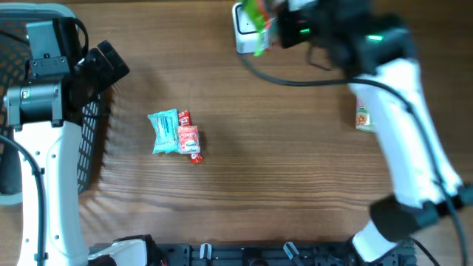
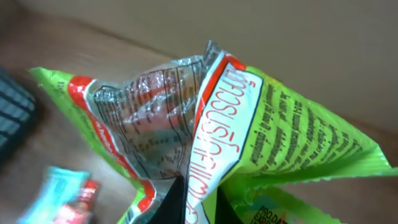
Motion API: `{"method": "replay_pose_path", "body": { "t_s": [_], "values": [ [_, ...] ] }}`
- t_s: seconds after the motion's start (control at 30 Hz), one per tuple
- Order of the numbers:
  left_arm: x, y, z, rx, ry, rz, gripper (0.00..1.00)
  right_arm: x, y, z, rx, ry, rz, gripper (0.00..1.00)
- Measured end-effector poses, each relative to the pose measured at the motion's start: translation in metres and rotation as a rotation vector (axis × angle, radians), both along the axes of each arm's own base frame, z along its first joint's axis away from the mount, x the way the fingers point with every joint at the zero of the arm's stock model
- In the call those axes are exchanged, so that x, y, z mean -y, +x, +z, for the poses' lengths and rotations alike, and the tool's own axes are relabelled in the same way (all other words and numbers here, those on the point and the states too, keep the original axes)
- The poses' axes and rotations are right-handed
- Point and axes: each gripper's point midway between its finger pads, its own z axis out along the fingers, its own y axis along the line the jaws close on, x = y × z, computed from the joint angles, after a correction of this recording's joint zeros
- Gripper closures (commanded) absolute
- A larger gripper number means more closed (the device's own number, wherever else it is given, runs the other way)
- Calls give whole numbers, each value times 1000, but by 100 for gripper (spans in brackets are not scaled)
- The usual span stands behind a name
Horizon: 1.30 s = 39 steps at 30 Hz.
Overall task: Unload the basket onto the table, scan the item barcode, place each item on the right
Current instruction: 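Raise the green snack bag to the white scanner with right gripper, then carry the green bag right and set it beside the cup noodles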
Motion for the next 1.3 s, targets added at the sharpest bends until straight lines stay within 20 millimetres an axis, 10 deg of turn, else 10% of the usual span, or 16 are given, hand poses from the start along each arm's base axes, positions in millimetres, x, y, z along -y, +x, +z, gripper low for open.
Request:
{"method": "replay_pose_path", "body": {
  "t_s": [0.17, 0.33, 0.57, 1.03, 1.3],
  "values": [
    [0, 0, 0, 0, 0, 0, 0, -60, 72, -42, 310, -420, -80, 96],
    [0, 0, 0, 1, -1, -1, 0, -73, 150, -91, 579, -746, -196, 96],
    [0, 0, 0, -1, 0, 0, 0, -78, 178, -190, 623, -1251, -39, 96],
    [0, 0, 0, -1, 0, 0, 0, -54, 188, -204, 558, -1262, -41, 96],
    [0, 0, 0, -1, 0, 0, 0, -42, 185, -147, 692, -1111, -263, 96]
  ]
}}
